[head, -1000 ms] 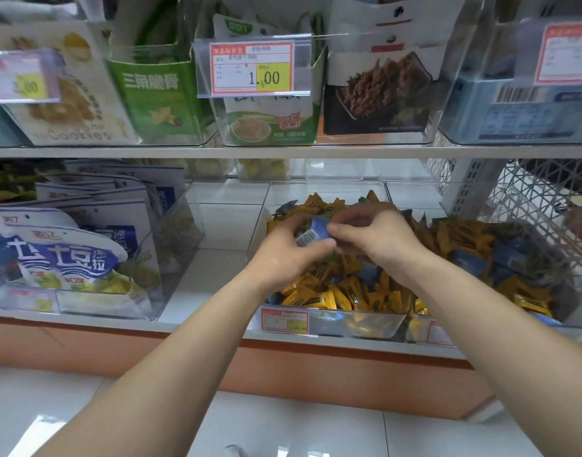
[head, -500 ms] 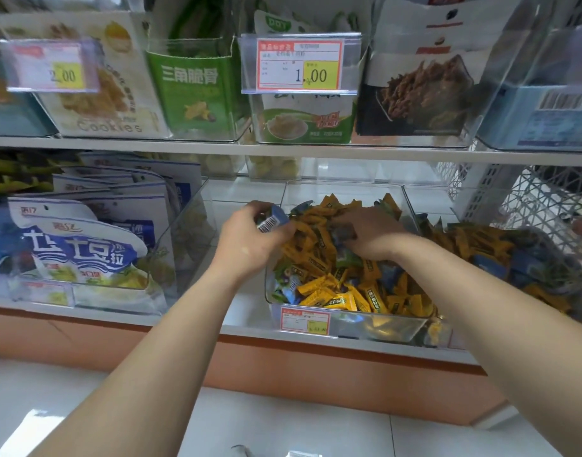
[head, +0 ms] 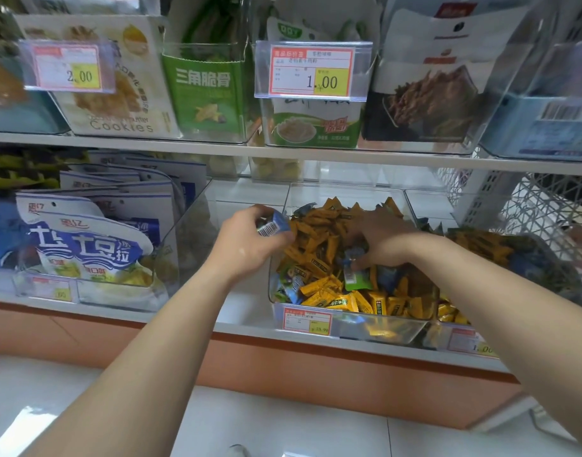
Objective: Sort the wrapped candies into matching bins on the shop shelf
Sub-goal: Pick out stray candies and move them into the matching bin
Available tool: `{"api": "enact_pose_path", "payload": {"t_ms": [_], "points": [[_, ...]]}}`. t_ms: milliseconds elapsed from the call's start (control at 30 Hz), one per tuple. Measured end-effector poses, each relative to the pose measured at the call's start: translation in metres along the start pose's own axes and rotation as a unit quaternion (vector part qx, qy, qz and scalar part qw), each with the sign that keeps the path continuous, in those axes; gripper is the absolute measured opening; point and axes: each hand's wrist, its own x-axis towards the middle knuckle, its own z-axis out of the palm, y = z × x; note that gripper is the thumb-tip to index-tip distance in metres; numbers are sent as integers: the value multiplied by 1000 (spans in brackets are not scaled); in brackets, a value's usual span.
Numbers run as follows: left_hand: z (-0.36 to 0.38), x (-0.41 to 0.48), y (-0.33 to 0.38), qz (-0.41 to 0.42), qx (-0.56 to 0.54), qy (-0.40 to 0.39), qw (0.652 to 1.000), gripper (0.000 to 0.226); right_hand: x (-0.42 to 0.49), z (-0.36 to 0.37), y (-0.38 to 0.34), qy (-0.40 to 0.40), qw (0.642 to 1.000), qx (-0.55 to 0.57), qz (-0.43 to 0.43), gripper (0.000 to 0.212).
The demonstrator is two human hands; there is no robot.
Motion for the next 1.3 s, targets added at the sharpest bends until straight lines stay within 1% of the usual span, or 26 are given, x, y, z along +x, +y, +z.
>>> {"api": "enact_pose_path", "payload": {"t_ms": [67, 133, 167, 200, 300, 333, 367, 467, 500, 533, 567, 600, 667, 700, 733, 800, 833, 900, 967, 1033, 1067, 1133, 1200, 1233, 1300], "points": [[0, -1, -1, 1, -1, 4, 1000, 38, 0, 4, 0, -15, 1000, 21, -6, 61], [1, -1, -2, 0, 1, 4, 1000, 37, -2, 10, 0, -29, 998, 54, -8, 71], [2, -2, -2, 0, 2, 3, 1000, 39, -3, 12, -1, -26, 997, 71, -6, 75], [2, -2, -2, 0, 2, 2, 1000, 40, -4, 12, 0, -14, 996, 83, -3, 73], [3, -2, -3, 4, -1, 0, 1000, 40, -14, 4, 6, 62, 990, 130, -8, 34], [2, -1, -3, 3, -2, -3, 1000, 41, -19, 2, 8, 72, 985, 156, -18, 29], [2, -1, -4, 2, -2, -4, 1000, 42, -24, 1, 10, 59, 982, 177, -30, 27], [1, 0, -3, -3, 1, -9, 1000, 45, -37, 8, 3, -58, 981, 177, -53, 22], [1, 0, -2, -4, 0, -13, 1000, 47, -37, 14, 0, -72, 982, 167, -55, 21], [0, -1, -1, -3, 0, -17, 1000, 48, -37, 18, -3, -63, 983, 163, -56, 22], [0, -1, -1, -1, 0, -18, 1000, 48, -36, 21, -5, -44, 984, 161, -56, 25], [-1, -1, 0, 0, -3, -18, 1000, 47, -35, 22, -7, -31, 985, 160, -54, 33], [-4, -2, -1, -2, -11, -11, 1000, 43, -35, 23, -10, -38, 986, 158, -45, 55], [-6, -3, -1, -6, -15, -7, 1000, 42, -35, 23, -10, -52, 986, 155, -39, 60], [-7, -4, -1, -12, -16, -5, 1000, 44, -35, 23, -11, -67, 986, 150, -37, 56], [-8, -7, 0, -27, -20, -2, 999, 45, -36, 22, -12, -87, 985, 143, -44, 36], [-8, -10, 2, -35, -28, -1, 999, 44, -37, 21, -12, -87, 985, 143, -46, 31], [-7, -19, 4, -55, -54, -6, 997, 45, -40, 18, -10, -69, 988, 133, -43, 28], [-8, -33, 3, -73, -68, -15, 995, 44, -43, 12, -10, -10, 990, 134, -39, 27], [-10, -47, -3, -85, -87, -9, 993, 34, -43, 5, -17, 66, 972, 219, -53, 25], [-11, -52, -6, -94, -103, 1, 990, 29, -42, 1, -24, 81, 958, 267, -72, 26], [-12, -59, -8, -115, -125, 19, 985, 27, -36, -1, -45, 62, 941, 315, -106, 28], [-10, -62, -6, -125, -126, 25, 984, 29, -24, 4, -67, 37, 946, 301, -118, 24], [-8, -63, -5, -126, -126, 24, 984, 30, -19, 8, -75, 37, 950, 288, -116, 23], [-6, -65, -5, -124, -126, 17, 984, 30, -10, 14, -85, 40, 957, 267, -109, 32]]}}
